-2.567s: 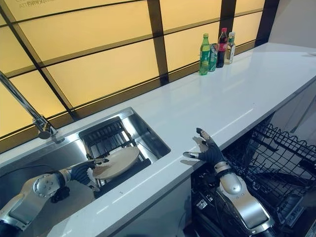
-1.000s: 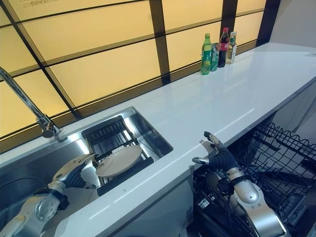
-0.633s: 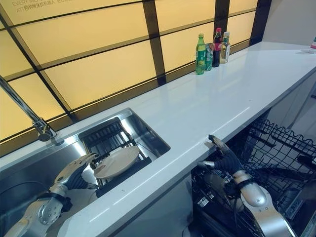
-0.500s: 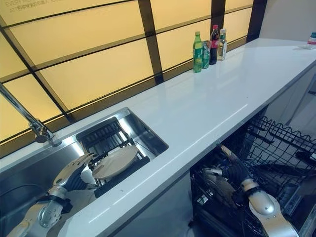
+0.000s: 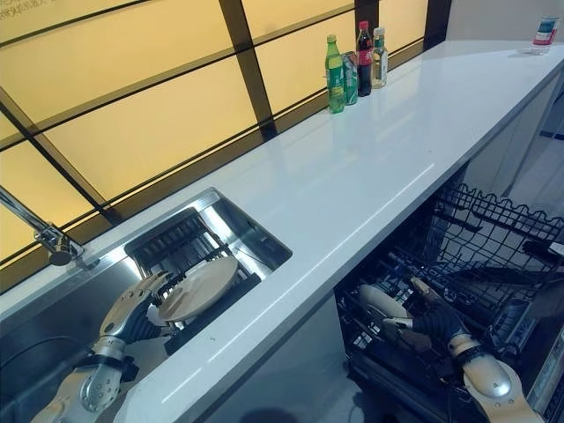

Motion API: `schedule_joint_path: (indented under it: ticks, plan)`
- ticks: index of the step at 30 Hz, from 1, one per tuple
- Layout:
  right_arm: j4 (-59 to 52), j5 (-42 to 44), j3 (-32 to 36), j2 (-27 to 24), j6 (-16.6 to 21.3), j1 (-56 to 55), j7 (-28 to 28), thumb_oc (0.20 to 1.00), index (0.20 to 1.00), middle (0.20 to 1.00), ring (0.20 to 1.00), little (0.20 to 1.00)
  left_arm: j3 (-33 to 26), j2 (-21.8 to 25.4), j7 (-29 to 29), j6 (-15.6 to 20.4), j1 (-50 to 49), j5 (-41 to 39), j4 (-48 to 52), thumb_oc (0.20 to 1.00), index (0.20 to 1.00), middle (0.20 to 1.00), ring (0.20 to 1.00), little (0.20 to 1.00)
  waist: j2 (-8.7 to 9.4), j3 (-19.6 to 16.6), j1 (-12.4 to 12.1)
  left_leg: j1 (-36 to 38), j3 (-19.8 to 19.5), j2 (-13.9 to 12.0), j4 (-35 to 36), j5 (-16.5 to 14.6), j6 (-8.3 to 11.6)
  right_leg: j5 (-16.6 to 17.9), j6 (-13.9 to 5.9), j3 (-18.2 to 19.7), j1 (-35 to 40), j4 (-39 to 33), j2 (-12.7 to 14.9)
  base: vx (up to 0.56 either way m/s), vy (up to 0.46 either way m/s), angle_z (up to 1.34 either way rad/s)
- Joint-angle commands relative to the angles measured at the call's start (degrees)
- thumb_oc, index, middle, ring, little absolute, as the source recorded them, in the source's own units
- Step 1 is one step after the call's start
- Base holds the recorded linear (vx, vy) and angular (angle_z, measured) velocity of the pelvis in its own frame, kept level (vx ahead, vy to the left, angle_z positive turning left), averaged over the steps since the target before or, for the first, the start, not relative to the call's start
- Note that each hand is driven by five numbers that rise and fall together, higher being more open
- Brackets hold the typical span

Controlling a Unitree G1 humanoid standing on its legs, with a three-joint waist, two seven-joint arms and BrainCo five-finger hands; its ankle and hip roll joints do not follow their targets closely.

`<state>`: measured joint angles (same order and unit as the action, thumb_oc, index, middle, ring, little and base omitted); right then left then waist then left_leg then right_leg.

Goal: Pick up plates and place into dishwasher.

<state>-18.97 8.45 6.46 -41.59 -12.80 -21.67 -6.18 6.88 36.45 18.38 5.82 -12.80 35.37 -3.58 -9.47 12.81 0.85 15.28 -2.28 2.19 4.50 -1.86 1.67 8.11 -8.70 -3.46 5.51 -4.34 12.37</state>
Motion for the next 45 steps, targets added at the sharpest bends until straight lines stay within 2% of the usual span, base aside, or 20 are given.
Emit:
schedule_joint_path:
  ticks: [1,7,12,17,19,27,28,29,30,37,45]
  plan:
    - [-4.0,-1.3,1.6,-1.3,1.4,1.1,-0.7,1.0,1.0,1.0,1.0,1.0,0.0,2.1,2.0,0.8,1.9,1.1,-0.8,1.0,1.0,1.0,1.0,1.0,3.89,-1.1,0.2,-11.1,-0.1,1.7,-6.0,4.2,1.39,-4.3,-3.74,1.4,-2.1,6.8,1.6,-0.01,0.045,-0.04]
    - [-3.4,-1.9,1.7,-1.3,2.2,3.2,-0.2,1.0,1.0,1.0,1.0,1.0,2.1,2.2,4.2,-0.9,4.4,1.0,-2.4,1.0,1.0,1.0,1.0,1.0,4.19,0.4,0.5,-14.8,0.2,1.6,-7.4,4.3,1.51,-4.1,-3.76,2.6,-5.4,7.3,1.6,-0.1,0.015,-0.05]
    - [-2.6,-2.3,0.0,-1.3,3.1,7.7,2.0,1.0,1.0,1.0,1.0,1.0,4.3,3.1,10.7,-2.3,8.7,0.4,-3.8,1.0,1.0,1.0,1.0,1.0,4.7,2.5,0.5,-18.0,0.4,1.3,-7.8,4.2,1.45,-4.1,-3.45,3.2,-8.2,7.2,1.4,-0.2,-0.006,-0.06]
    - [-0.8,-3.3,-4.0,-0.3,3.3,14.7,5.4,1.0,1.0,1.0,1.0,1.0,8.2,2.9,20.1,-5.5,17.4,0.0,-7.0,1.0,1.0,1.0,1.0,1.0,6.06,5.5,0.4,-21.5,0.1,0.7,-8.4,4.8,1.31,-2.8,-2.84,3.9,-11.2,6.8,1.0,-0.2,-0.061,-0.06]
    - [0.2,-3.7,-5.9,0.3,3.4,17.5,6.8,1.0,1.0,1.0,1.0,1.0,9.6,3.0,22.1,-6.4,20.7,-0.7,-8.5,1.0,1.0,1.0,1.0,1.0,6.69,6.7,0.3,-22.7,0.0,0.4,-8.8,4.9,1.28,-2.3,-2.63,4.1,-12.2,6.7,0.9,-0.19,-0.092,0.03]
    - [4.4,-7.5,-13.8,4.7,2.5,30.0,12.4,1.0,1.0,1.0,1.0,1.0,13.6,3.8,25.5,-11.3,33.9,-2.3,-14.0,1.0,1.0,1.0,1.0,1.0,8.13,12.5,0.5,-26.1,-0.2,-0.6,-9.9,5.4,1.03,-0.5,-1.68,4.5,-16.7,7.9,-0.2,-0.16,-0.07,-0.11]
    - [4.6,-7.8,-14.2,5.0,2.4,30.7,12.6,1.0,1.0,1.0,1.0,1.0,13.8,3.9,25.8,-12.0,34.8,-2.2,-14.3,0.859,0.859,0.859,0.859,0.859,8.22,13.0,0.6,-26.2,-0.2,-0.7,-10.0,5.5,0.99,-0.3,-1.59,4.5,-16.8,8.1,-0.3,-0.04,-0.02,-0.1]
    - [4.7,-8.1,-14.6,5.4,2.4,31.2,12.8,1.0,1.0,1.0,1.0,1.0,13.9,3.9,25.8,-12.3,35.4,-2.5,-14.6,0.42,0.42,0.42,0.42,0.42,8.29,13.4,0.7,-26.1,-0.2,-0.7,-10.0,5.5,0.96,-0.2,-1.53,4.5,-17.0,8.3,-0.3,-0.02,-0.012,0.08]
    - [4.8,-8.6,-14.9,5.9,2.3,31.5,12.8,1.0,1.0,1.0,1.0,1.0,13.8,3.8,25.8,-12.7,35.8,-2.5,-14.8,0.2,0.2,0.2,0.2,0.2,8.3,13.8,0.8,-25.9,-0.2,-0.7,-10.1,5.6,0.87,0.0,-1.44,4.4,-17.1,8.6,-0.3,-0.01,-0.001,0.12]
    - [3.9,-8.9,-13.3,6.1,3.5,28.7,11.1,1.0,1.0,1.0,1.0,1.0,12.3,2.9,23.8,-13.0,33.4,-1.1,-12.4,0.2,0.2,0.2,0.2,0.2,8.19,14.3,1.0,-23.8,-0.4,-0.6,-9.8,5.8,0.65,0.4,-1.2,3.7,-16.1,9.5,0.1,0.04,0.004,0.01]
    - [2.0,-7.5,-10.0,5.0,3.2,24.3,7.8,1.0,1.0,1.0,1.0,1.0,10.0,1.2,22.6,-13.0,28.3,1.0,-10.1,0.2,0.2,0.2,0.2,0.2,7.94,12.6,1.1,-20.6,-0.3,-0.2,-8.8,5.9,0.71,0.3,-0.92,2.4,-13.2,9.3,0.6,0.08,0.011,-0.02]
